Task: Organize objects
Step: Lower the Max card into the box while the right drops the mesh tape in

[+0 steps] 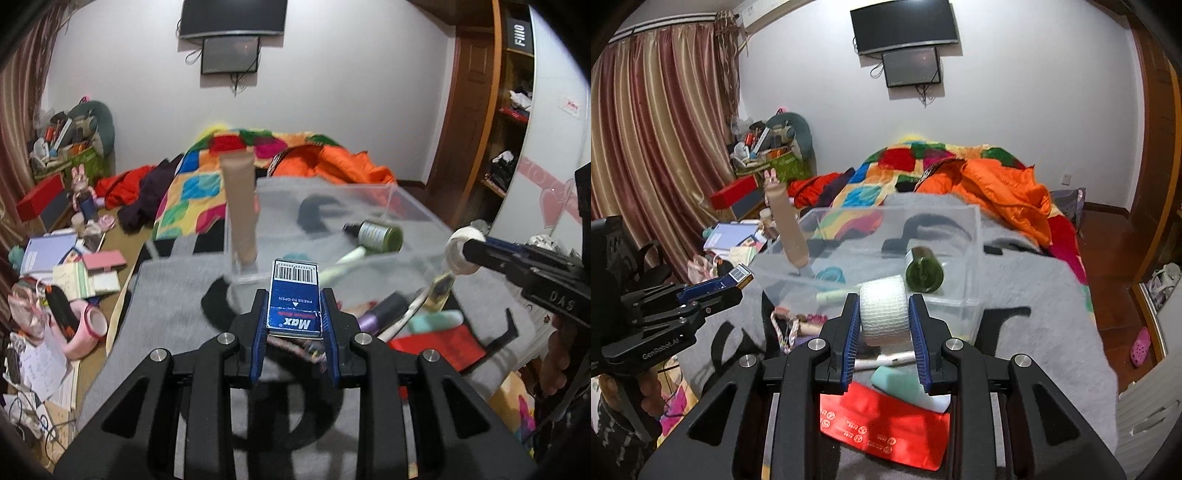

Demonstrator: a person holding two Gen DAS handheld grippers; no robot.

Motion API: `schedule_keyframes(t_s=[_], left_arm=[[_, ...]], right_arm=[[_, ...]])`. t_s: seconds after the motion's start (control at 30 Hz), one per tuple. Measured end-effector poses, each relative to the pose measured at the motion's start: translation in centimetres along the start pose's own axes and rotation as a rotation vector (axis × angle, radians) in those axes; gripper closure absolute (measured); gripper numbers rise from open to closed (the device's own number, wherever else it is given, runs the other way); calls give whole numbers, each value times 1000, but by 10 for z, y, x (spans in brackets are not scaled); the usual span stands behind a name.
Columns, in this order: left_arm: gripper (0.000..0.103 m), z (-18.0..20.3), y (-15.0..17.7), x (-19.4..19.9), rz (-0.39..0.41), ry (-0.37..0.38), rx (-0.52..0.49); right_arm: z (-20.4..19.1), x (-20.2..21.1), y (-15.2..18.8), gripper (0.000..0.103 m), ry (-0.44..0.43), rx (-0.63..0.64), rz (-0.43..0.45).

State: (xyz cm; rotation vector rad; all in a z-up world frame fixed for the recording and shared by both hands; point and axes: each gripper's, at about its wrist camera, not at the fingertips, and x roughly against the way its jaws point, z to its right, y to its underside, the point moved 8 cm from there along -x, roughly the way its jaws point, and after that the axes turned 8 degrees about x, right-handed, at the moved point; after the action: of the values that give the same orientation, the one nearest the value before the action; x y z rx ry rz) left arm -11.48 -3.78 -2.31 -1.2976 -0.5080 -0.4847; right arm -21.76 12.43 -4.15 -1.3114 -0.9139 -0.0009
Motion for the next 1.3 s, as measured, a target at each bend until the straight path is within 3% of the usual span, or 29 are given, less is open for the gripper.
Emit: schedule_keyframes(t_s=[0.2,0.53,1.3], left_arm=[[76,15,-22,2,34,15,-34],[76,13,-43,-26,5,21,-5],[76,7,-30,-97,-119,8,-15]], right_arm=[[12,7,-17,79,31,-7,34],[25,-2,-40,79,55,2,55],[31,-78,-16,79,49,11,-107]])
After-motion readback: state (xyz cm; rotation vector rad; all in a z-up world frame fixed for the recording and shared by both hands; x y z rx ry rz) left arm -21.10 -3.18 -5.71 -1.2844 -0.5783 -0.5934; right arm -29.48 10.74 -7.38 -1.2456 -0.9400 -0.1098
